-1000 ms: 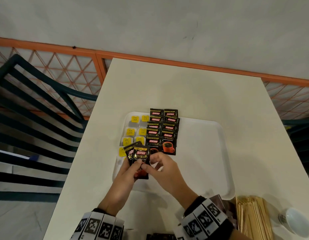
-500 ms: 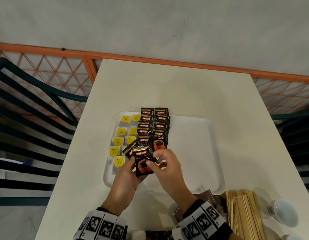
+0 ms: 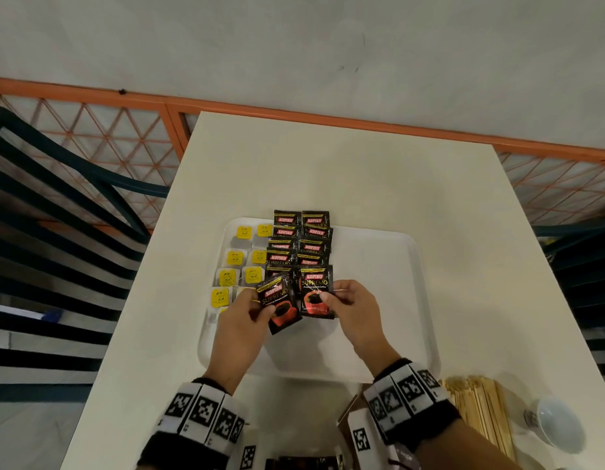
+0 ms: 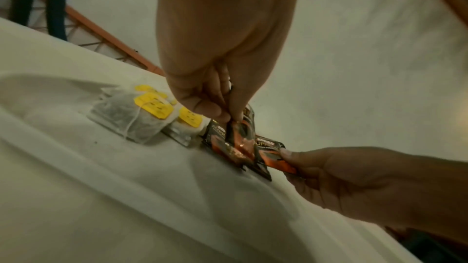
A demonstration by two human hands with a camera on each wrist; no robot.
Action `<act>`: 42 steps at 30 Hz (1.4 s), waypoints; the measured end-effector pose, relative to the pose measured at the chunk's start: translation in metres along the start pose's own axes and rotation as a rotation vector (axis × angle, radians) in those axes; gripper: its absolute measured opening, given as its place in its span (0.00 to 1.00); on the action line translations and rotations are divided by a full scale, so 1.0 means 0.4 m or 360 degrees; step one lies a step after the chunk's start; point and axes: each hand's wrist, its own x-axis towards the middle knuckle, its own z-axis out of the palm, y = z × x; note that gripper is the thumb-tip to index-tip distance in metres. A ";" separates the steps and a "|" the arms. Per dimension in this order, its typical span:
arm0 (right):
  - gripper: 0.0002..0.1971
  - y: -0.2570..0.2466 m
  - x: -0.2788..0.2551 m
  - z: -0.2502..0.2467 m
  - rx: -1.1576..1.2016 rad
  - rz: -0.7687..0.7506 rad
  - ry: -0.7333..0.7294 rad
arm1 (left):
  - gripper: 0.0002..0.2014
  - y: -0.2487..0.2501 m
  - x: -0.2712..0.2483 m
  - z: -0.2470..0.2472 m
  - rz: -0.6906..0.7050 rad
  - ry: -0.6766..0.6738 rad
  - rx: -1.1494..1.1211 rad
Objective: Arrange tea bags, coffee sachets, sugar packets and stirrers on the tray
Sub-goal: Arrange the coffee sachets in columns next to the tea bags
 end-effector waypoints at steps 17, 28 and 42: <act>0.12 0.024 0.020 0.033 -0.0486 -0.0197 0.0155 | 0.10 -0.011 0.050 0.011 0.0311 0.0046 0.0372; 0.18 0.035 0.013 0.036 -0.0477 -0.0247 0.0152 | 0.24 -0.042 -0.035 0.050 0.0812 -0.0269 0.0863; 0.19 0.033 0.011 0.040 -0.0577 -0.0241 0.0106 | 0.20 -0.061 -0.046 0.046 0.0839 -0.0241 0.0824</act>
